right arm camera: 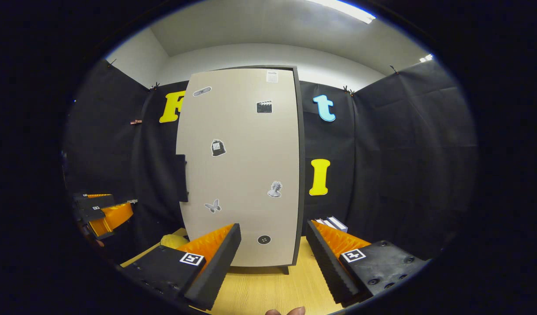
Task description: Open the cabinet door with the right hand, grasp the bottle in the cabinet with the left hand and place it on the coaster, then close the cabinet door with the right hand.
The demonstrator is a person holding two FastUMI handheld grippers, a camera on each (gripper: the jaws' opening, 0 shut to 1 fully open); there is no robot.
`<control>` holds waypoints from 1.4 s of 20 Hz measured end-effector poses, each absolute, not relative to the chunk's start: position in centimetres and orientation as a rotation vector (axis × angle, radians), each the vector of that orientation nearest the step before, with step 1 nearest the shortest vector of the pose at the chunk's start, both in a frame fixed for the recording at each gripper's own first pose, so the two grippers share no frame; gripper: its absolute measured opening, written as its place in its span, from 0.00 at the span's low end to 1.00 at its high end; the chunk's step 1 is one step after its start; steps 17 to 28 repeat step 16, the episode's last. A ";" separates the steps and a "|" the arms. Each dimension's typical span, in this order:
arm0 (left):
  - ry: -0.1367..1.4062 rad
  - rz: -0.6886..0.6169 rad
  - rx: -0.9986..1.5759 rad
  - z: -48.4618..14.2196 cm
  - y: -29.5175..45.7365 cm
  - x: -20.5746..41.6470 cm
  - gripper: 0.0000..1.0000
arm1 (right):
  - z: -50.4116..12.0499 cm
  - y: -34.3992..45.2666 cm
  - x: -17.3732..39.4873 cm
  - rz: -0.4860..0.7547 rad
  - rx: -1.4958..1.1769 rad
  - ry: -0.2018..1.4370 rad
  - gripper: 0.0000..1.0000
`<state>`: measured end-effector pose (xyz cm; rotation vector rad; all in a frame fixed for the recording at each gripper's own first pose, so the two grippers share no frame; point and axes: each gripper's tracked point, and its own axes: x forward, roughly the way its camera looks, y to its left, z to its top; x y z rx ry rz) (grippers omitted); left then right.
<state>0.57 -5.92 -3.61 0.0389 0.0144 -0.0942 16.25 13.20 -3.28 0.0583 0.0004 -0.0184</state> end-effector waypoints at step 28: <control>0.012 -0.089 0.034 -3.7 -5.5 0.6 0.93 | -3.4 13.8 16.3 -0.013 0.055 0.001 0.98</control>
